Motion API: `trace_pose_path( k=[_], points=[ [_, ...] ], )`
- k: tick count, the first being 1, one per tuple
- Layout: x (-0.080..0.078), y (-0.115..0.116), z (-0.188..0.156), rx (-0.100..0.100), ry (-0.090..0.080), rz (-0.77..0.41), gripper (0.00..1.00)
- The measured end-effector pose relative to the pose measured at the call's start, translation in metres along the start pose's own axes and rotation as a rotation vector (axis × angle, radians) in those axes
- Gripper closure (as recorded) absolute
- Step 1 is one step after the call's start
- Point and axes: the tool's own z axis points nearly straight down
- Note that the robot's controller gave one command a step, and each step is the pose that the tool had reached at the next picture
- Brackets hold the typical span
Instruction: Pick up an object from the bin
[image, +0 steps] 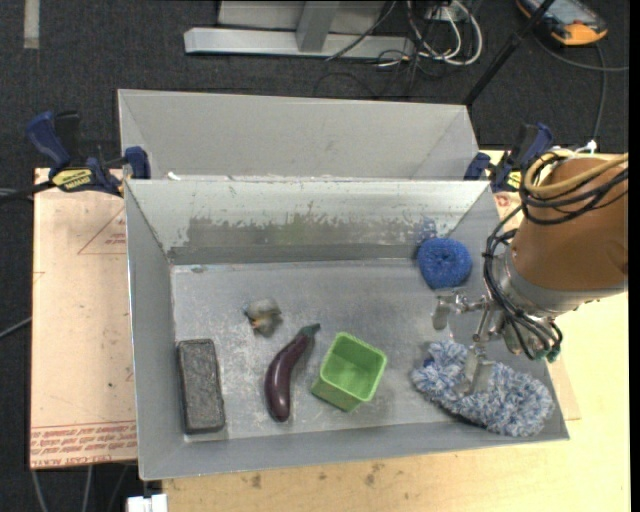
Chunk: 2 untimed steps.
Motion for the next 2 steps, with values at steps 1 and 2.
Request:
trace_pose_path(
  k=[1, 2],
  points=[
    [0.005, -0.001, 0.045, 0.001, -0.003, 0.056, 0.00],
    [0.007, -0.001, 0.088, -0.001, 0.004, 0.070, 0.00]
  ],
)
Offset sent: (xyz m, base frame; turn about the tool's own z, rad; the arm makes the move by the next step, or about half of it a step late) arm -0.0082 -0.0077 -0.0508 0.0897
